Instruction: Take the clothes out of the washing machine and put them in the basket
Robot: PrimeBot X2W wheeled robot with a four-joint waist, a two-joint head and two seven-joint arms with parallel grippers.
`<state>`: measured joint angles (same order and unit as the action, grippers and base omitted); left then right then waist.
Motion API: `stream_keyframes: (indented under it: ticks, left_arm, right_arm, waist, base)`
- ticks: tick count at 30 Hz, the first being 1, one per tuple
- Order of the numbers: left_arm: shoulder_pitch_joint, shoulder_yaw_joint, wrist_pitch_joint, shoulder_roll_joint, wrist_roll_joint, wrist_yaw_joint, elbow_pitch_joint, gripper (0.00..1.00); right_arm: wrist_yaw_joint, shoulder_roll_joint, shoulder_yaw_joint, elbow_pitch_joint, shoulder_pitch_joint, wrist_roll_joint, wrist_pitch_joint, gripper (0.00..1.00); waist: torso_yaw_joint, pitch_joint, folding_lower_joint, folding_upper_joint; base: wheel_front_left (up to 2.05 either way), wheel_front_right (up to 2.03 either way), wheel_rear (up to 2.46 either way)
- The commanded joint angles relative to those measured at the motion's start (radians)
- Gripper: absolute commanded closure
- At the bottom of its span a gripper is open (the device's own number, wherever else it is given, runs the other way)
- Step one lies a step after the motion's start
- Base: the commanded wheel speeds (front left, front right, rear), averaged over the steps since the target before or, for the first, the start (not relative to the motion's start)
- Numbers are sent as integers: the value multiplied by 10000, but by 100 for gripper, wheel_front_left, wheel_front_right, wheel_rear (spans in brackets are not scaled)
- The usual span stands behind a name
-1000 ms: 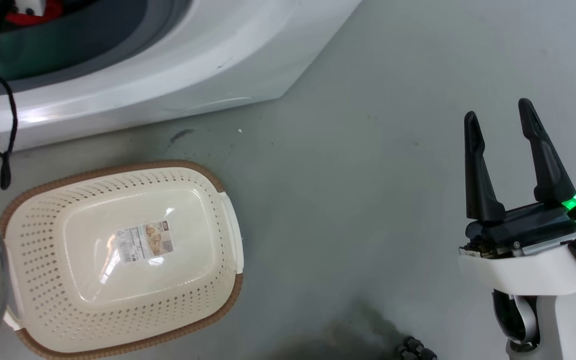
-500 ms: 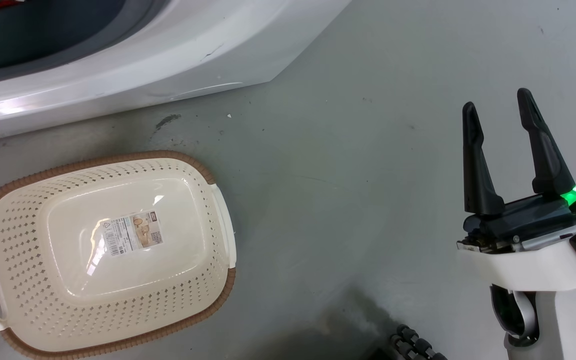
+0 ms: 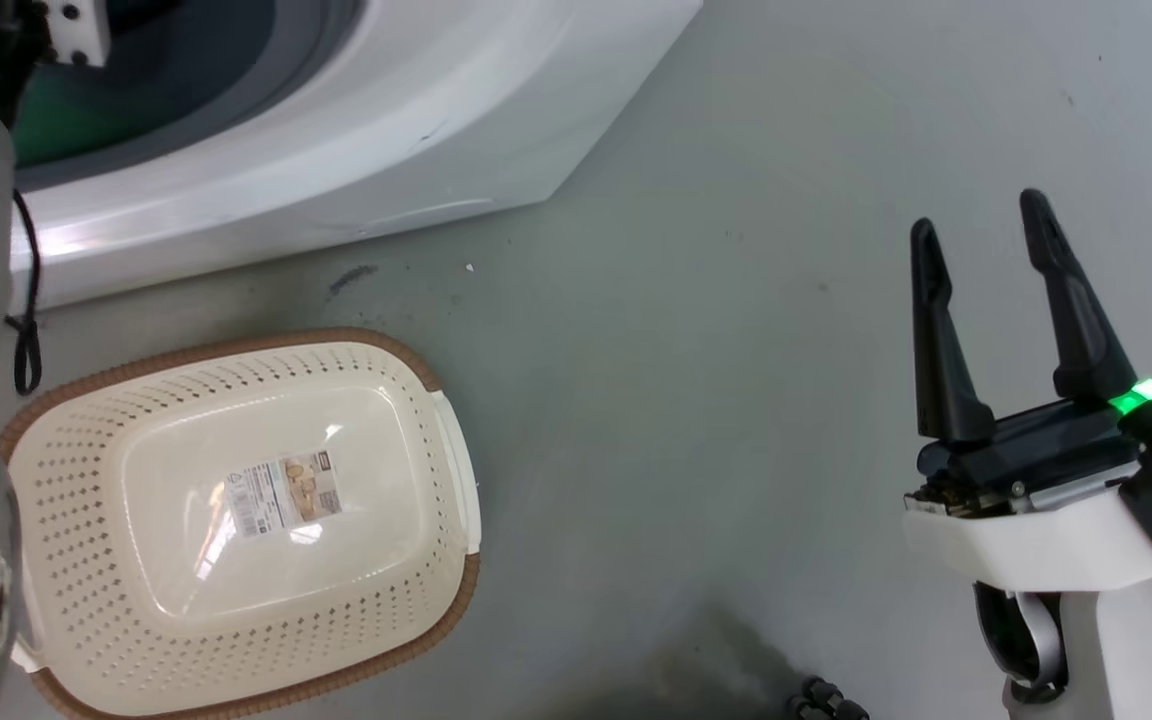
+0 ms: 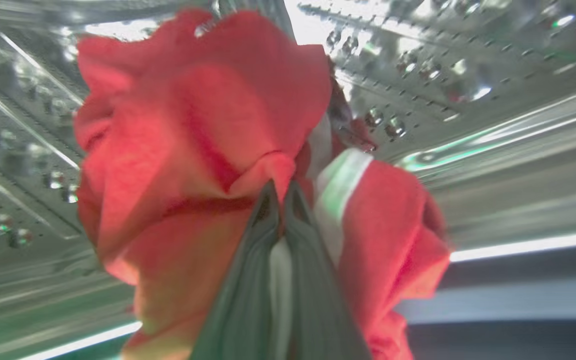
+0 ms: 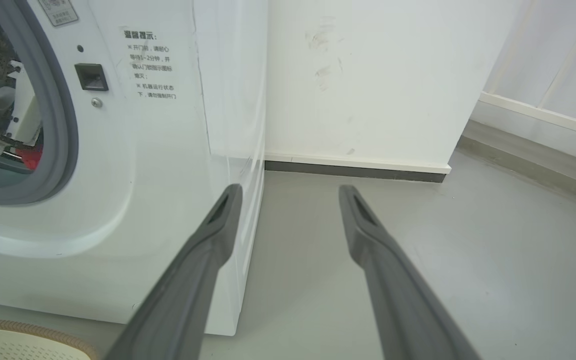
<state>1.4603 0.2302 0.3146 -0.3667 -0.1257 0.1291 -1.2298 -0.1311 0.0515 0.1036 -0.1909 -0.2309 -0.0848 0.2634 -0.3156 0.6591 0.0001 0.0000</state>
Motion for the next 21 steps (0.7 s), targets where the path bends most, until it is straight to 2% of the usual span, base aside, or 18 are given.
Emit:
stream_keyframes:
  ticks: [1,13,21]
  left_arm:
    - [-261,67,-171,38,-71,4,55,100]
    - [-2572,918,-2765,344,-1220,3,822,100]
    - [-3982,1652,-4086,475,-1840,1,1637,100]
  right_arm:
    - [7,-24,13,34,143,58,21,0]
    - [7,-21,-178,240,753,533,21,0]
    - [7,-21,-291,416,1304,921,21,0]
  waist:
    - [90,-271,-1,0]
    - [702,-2099,-1,0]
    - [1265,-3289,-1,0]
  base:
    - [0,0,0]
    - [0,0,0]
    - [0,0,0]
